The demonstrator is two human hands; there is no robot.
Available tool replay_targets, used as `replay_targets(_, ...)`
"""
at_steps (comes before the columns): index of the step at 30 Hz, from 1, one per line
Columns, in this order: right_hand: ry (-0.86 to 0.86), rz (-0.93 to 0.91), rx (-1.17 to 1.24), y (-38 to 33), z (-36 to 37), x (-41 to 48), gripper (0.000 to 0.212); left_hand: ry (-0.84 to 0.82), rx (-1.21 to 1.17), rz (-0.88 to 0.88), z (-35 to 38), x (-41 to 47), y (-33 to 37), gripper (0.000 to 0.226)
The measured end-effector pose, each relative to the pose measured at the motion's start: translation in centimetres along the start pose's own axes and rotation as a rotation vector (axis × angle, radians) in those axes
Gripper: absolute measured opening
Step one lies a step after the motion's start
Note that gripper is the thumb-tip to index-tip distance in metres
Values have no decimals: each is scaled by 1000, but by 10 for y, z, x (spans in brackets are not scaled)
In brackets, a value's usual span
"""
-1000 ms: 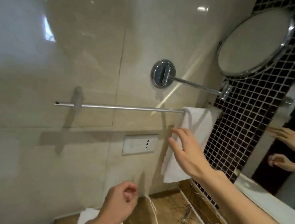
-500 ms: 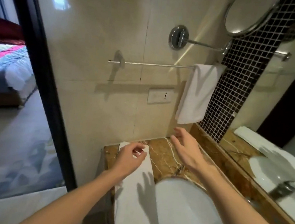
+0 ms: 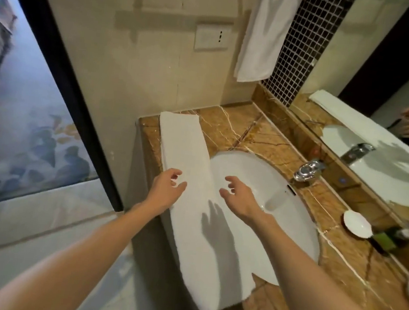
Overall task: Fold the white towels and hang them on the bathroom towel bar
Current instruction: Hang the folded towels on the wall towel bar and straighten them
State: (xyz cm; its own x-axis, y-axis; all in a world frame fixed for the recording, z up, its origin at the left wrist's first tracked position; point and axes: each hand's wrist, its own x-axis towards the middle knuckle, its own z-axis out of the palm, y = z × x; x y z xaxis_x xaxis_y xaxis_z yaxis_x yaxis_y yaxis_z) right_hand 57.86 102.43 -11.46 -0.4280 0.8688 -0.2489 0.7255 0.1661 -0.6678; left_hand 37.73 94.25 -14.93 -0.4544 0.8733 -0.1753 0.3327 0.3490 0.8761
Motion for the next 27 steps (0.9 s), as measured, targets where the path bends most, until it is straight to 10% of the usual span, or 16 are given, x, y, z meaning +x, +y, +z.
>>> replay_targets(12,-303,49,-132,49,57,45,66,-49,132,-266,48,11,-29,72)
replay_targets(27,9,296,222,48,97,117,44,240,-214,-430,46,83,-39,36)
